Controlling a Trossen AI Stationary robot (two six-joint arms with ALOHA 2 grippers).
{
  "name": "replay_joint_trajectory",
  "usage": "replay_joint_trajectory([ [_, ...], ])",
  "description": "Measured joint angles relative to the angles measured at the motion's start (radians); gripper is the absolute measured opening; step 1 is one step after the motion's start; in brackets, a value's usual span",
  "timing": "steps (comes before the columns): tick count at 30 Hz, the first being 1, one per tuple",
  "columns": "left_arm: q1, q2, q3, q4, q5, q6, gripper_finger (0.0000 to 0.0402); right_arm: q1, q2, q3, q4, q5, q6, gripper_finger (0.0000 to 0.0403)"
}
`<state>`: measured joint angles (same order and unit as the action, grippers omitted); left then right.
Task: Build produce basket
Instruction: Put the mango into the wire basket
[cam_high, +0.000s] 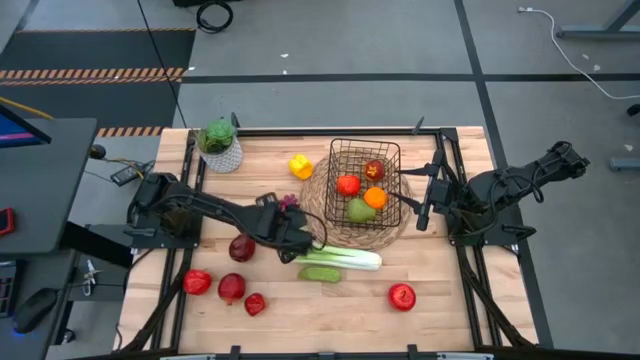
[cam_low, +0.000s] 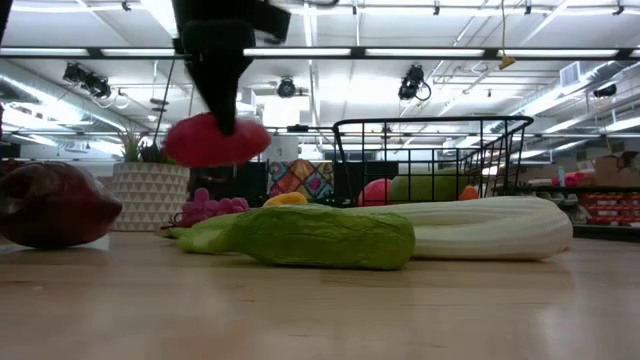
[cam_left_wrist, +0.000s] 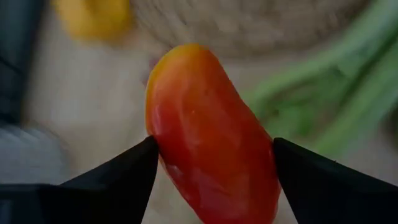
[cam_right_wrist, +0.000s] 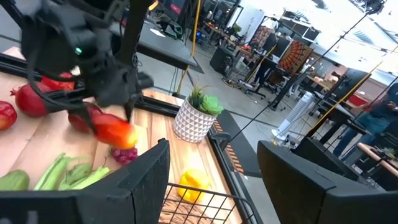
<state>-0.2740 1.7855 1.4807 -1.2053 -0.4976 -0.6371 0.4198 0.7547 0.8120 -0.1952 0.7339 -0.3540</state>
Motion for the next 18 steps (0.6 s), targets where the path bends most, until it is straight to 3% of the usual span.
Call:
replay_joint_trajectory([
  [5, -0.049, 0.0, 0.002, -0.002, -0.305, 0.168, 0.0308, 0.0, 0.0, 0.0, -0.02, 0.0, 0.024, 0.0247],
  [10, -0.082, 0.0, 0.002, 0.023, -0.527, 0.396, 0.0308, 0.0, 0.0, 0.0, -0.039, 0.0, 0.056, 0.0247],
  [18, -0.084, 0.0, 0.002, 0.225, -0.686, 0.887, 0.0309, 0.0, 0.0, 0.0, -0.088, 0.0, 0.12, 0.0247],
])
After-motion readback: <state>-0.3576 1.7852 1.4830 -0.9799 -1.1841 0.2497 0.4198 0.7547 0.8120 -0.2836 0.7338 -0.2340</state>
